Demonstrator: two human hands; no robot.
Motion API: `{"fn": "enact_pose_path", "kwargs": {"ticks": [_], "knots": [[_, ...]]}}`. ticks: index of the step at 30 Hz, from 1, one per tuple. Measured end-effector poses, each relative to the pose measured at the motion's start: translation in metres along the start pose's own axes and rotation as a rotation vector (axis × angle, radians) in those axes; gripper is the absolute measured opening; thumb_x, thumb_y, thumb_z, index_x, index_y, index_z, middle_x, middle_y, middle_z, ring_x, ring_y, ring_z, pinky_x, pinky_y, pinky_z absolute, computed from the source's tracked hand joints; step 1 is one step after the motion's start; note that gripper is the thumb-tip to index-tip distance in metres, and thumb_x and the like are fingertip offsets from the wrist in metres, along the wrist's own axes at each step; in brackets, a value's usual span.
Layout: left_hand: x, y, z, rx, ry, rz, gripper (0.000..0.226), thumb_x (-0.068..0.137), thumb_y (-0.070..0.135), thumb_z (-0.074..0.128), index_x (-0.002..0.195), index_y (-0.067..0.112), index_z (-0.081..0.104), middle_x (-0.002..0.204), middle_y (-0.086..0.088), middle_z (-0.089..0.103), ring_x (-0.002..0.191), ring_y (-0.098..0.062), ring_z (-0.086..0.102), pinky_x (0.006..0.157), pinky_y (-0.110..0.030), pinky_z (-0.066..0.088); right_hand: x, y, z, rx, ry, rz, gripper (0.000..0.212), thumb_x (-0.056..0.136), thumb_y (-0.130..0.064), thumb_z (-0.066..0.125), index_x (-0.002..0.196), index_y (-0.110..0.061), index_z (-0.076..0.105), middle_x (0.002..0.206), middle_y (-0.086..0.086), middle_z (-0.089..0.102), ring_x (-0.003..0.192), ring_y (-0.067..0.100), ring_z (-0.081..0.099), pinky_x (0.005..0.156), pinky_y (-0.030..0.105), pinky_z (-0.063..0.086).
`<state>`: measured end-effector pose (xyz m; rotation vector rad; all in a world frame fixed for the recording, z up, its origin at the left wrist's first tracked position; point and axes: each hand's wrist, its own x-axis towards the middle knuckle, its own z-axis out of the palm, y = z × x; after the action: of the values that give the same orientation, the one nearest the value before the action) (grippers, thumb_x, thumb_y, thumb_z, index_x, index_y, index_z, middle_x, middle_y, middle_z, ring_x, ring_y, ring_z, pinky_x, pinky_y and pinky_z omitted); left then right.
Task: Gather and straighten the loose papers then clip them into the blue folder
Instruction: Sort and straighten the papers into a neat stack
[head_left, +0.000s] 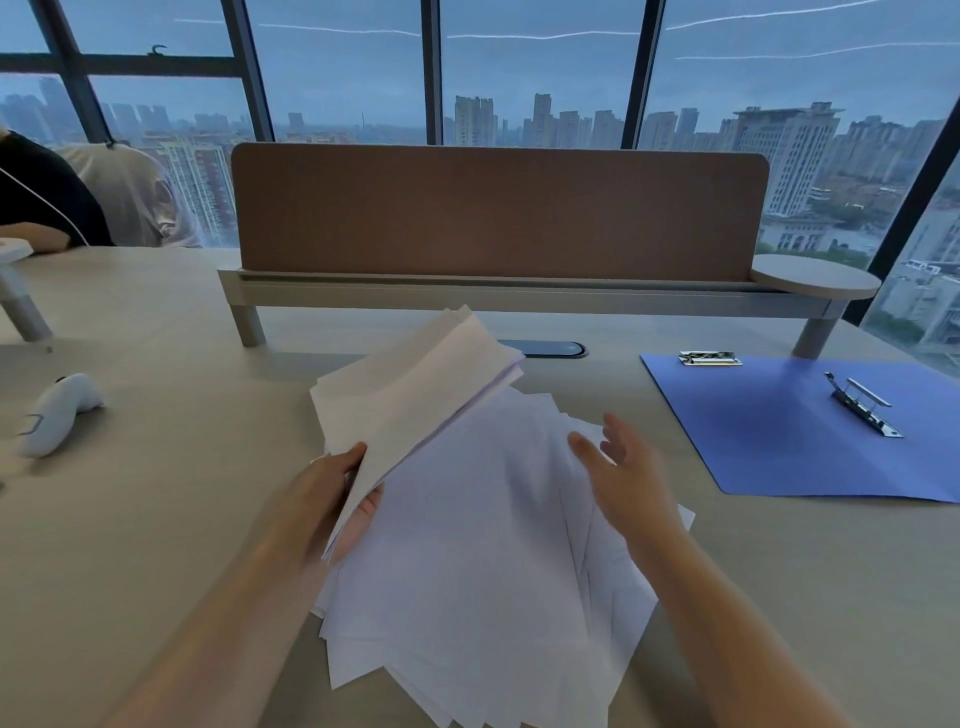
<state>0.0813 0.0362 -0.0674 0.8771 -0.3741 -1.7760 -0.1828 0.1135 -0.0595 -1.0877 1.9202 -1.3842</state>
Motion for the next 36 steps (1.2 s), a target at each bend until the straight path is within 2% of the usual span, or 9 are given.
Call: {"fn": "enact_pose_path", "kwargs": {"ticks": [6,11,14,16,21,23,26,31,36], "knots": [[0.001,-0.001,0.001,0.006,0.008,0.025,0.015,0.099,0.003,0.05,0.114,0.004,0.054,0.061,-0.005,0.07,0.046,-0.011,0.065,0.042,-0.016,0.05,0.002,-0.004,-0.004,0.546,-0.105,0.313,0.067,0.089,-0.024,0.074,0.146,-0.01,0.043,0.131,0.01,0.056,0.119,0.032,0.058,0.09,0.05,0.057],[-0.007,-0.004,0.007,0.022,-0.002,0.013,0.009,0.1,0.003,0.05,0.1,0.004,0.059,0.063,-0.005,0.072,0.048,-0.011,0.067,0.043,-0.016,0.05,-0.001,-0.007,0.001,0.649,-0.197,0.446,0.037,0.086,-0.022,0.076,0.114,-0.006,0.059,0.109,0.015,0.063,0.088,0.03,0.068,0.07,0.04,0.058],[-0.008,-0.005,0.007,0.098,0.029,0.019,0.008,0.099,0.005,0.052,0.094,0.005,0.058,0.06,-0.004,0.071,0.045,-0.01,0.065,0.045,-0.018,0.051,-0.003,0.003,0.006,0.404,-0.257,0.33,0.039,0.083,-0.015,0.077,0.116,-0.016,0.057,0.104,0.012,0.075,0.083,0.027,0.074,0.074,0.039,0.061],[-0.004,-0.004,0.005,0.25,0.043,0.042,0.006,0.097,0.012,0.057,0.097,0.009,0.062,0.065,-0.003,0.073,0.047,-0.011,0.066,0.05,-0.024,0.05,-0.007,0.004,0.009,0.093,-0.328,0.179,0.019,0.084,-0.008,0.071,0.102,-0.012,0.07,0.094,0.008,0.079,0.082,0.029,0.076,0.082,0.047,0.061],[-0.007,-0.003,0.007,0.436,0.032,0.184,0.004,0.093,0.017,0.063,0.096,0.017,0.066,0.073,0.007,0.078,0.066,-0.014,0.075,0.066,-0.033,0.052,-0.013,-0.001,0.007,-0.075,-0.344,-0.004,0.017,0.08,-0.005,0.059,0.07,-0.012,0.07,0.069,0.006,0.072,0.07,0.017,0.064,0.064,0.033,0.048],[-0.007,-0.001,0.007,0.507,0.013,0.231,0.019,0.089,0.018,0.068,0.104,0.009,0.073,0.095,-0.006,0.079,0.085,-0.026,0.075,0.073,-0.035,0.056,-0.011,-0.004,0.004,0.051,-0.312,0.037,0.017,0.084,-0.006,0.06,0.082,-0.013,0.075,0.076,0.002,0.076,0.074,0.02,0.071,0.069,0.036,0.056],[-0.005,-0.002,0.006,0.606,0.044,0.341,0.01,0.088,0.012,0.067,0.094,0.011,0.076,0.087,-0.005,0.079,0.075,-0.022,0.074,0.067,-0.031,0.055,-0.008,-0.007,-0.001,0.23,-0.291,0.138,0.024,0.098,-0.008,0.054,0.099,-0.01,0.078,0.093,0.012,0.079,0.085,0.03,0.075,0.081,0.042,0.062],[-0.003,-0.01,0.008,0.729,0.031,0.417,0.012,0.092,0.012,0.063,0.094,0.016,0.074,0.091,-0.003,0.076,0.085,-0.025,0.07,0.069,-0.03,0.054,-0.008,-0.01,-0.002,0.409,-0.361,0.21,0.033,0.099,-0.001,0.045,0.104,-0.009,0.076,0.094,0.016,0.078,0.074,0.024,0.075,0.063,0.032,0.06],[0.001,-0.019,0.004,0.778,-0.025,0.402,0.03,0.094,0.01,0.063,0.122,0.014,0.056,0.107,0.002,0.07,0.099,-0.02,0.067,0.08,-0.033,0.053,-0.01,-0.011,-0.001,0.414,-0.423,0.197,0.035,0.097,0.003,0.045,0.103,-0.014,0.075,0.09,0.011,0.079,0.072,0.022,0.074,0.061,0.031,0.058]]}}
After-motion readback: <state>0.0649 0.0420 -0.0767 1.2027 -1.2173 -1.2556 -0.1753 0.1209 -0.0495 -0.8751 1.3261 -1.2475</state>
